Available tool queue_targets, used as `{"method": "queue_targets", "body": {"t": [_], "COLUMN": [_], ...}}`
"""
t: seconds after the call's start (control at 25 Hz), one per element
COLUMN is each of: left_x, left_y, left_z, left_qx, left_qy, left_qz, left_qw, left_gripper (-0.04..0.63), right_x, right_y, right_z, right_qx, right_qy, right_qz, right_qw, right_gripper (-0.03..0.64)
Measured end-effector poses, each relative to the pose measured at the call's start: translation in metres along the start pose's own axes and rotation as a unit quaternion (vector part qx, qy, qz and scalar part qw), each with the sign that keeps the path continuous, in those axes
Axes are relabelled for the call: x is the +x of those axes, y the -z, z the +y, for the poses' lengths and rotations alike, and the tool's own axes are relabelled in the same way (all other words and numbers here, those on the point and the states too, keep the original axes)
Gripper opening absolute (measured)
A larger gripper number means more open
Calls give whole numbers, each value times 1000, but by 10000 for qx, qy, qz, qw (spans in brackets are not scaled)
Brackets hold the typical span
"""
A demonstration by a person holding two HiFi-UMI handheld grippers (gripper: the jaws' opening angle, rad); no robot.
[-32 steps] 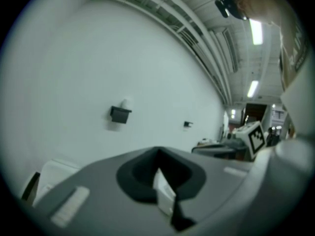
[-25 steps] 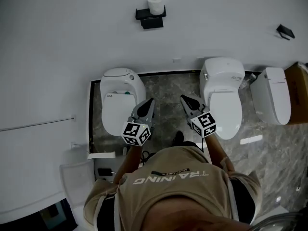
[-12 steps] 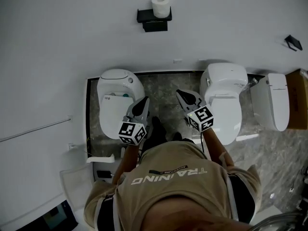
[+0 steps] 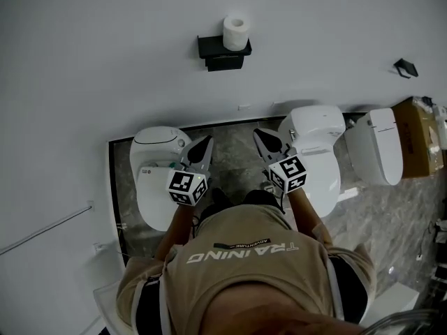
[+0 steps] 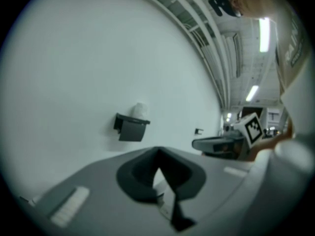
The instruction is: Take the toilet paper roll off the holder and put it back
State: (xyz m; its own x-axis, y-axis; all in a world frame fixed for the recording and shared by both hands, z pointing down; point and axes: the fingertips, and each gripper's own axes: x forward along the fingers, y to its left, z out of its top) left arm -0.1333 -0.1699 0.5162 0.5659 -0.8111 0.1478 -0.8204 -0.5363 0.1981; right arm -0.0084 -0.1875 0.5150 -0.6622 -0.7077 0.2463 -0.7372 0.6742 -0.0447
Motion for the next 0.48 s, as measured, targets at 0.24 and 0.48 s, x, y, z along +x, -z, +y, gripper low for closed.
{"method": "queue_targets", "body": {"t": [0.24, 0.48], "left_x": [25, 69], "left_y": [-11, -27], "left_z": [32, 49], "left_qx": [-108, 30], "left_qy": [41, -23], "left_qz": [139, 166], "left_qw": [9998, 9999], "left_gripper": [-2, -2], "right_x": [31, 70], "right_y": [-10, -34], "right_z": [-18, -53], "right_qx": [39, -73], "right_qy": [154, 121], "right_qz": [16, -279], "right_qw": [9999, 9995], "right_gripper": [8, 8]}}
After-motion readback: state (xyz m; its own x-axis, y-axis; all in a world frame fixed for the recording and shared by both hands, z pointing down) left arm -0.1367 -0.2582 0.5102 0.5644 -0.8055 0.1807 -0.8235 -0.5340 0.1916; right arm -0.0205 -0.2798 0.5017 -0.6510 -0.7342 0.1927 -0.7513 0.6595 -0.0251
